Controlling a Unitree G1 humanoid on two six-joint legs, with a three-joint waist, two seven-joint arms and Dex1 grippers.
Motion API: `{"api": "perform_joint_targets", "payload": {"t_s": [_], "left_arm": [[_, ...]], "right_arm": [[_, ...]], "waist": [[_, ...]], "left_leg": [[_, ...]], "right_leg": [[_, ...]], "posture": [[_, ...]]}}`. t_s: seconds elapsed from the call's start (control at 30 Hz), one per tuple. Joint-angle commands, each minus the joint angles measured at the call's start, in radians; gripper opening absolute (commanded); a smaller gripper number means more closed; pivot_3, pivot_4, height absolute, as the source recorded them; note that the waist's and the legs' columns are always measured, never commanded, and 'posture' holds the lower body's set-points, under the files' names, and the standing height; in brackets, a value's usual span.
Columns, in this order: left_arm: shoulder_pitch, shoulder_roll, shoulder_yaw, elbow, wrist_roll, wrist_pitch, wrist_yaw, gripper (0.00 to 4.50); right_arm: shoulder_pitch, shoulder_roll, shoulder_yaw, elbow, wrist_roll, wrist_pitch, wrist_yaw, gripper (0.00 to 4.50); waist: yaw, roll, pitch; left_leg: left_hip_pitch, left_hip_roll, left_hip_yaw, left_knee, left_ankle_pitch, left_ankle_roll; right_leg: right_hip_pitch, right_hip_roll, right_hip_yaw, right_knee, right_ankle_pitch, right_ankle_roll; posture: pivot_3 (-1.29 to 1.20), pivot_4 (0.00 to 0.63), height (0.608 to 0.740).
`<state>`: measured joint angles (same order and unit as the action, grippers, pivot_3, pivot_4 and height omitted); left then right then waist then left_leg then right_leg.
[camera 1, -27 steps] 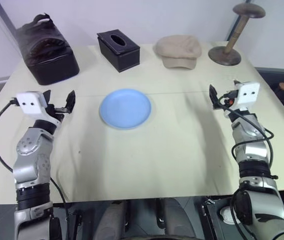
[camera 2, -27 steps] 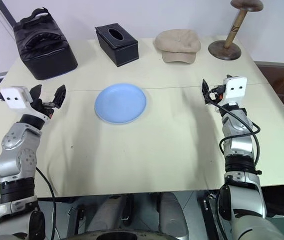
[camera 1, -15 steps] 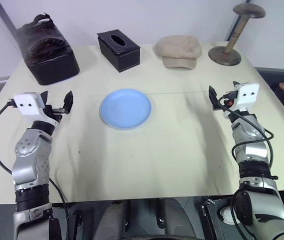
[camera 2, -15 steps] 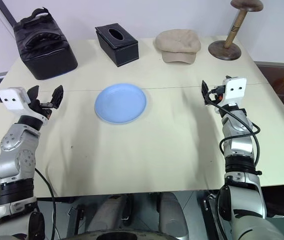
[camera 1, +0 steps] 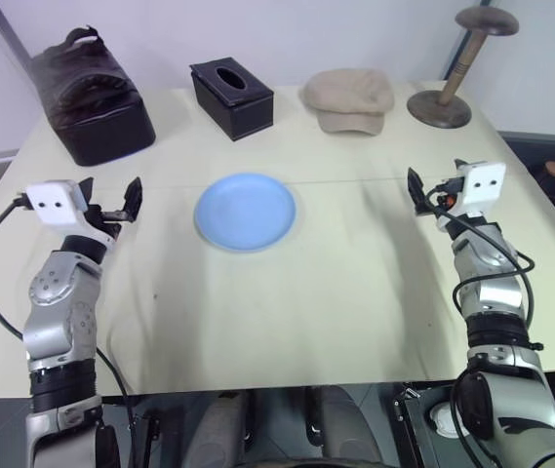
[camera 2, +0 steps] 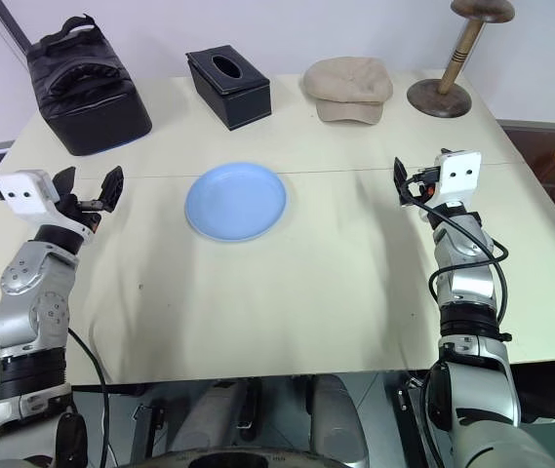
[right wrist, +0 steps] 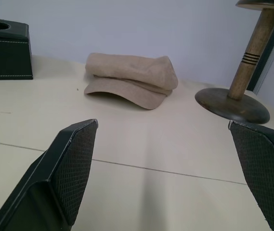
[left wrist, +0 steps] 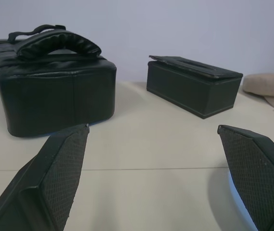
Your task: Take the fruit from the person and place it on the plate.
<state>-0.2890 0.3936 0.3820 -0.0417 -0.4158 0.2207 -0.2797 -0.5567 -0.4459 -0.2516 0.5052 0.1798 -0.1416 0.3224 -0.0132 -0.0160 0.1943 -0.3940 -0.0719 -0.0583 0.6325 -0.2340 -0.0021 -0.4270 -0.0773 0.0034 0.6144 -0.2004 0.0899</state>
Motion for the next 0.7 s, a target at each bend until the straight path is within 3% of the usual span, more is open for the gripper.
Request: {"api": "perform_joint_targets", "payload": {"t_s": [0.03,0.7], "left_arm": [[-0.009,0.02,0.021,-0.026,-0.001,-0.015,0.0,4.5],[-0.016,0.02,0.014,-0.025,-0.003,-0.012,-0.001,4.5]], "right_arm": [[0.002,-0.003,-0.009,-0.043,0.007,-0.007,-0.002,4.45],[0.011,-0.007,-0.008,-0.055,0.004,-0.005,-0.005,4.45]], "waist": [[0.0,0.0,0.0],[0.0,0.0,0.0]], "left_leg": [[0.0,0.0,0.0,0.0,0.0,0.0],[0.0,0.0,0.0,0.0,0.0,0.0]], "right_leg": [[0.0,0.0,0.0,0.0,0.0,0.0],[0.0,0.0,0.0,0.0,0.0,0.0]], "posture": [[0.0,0.15,0.74],[0.0,0.15,0.74]]}}
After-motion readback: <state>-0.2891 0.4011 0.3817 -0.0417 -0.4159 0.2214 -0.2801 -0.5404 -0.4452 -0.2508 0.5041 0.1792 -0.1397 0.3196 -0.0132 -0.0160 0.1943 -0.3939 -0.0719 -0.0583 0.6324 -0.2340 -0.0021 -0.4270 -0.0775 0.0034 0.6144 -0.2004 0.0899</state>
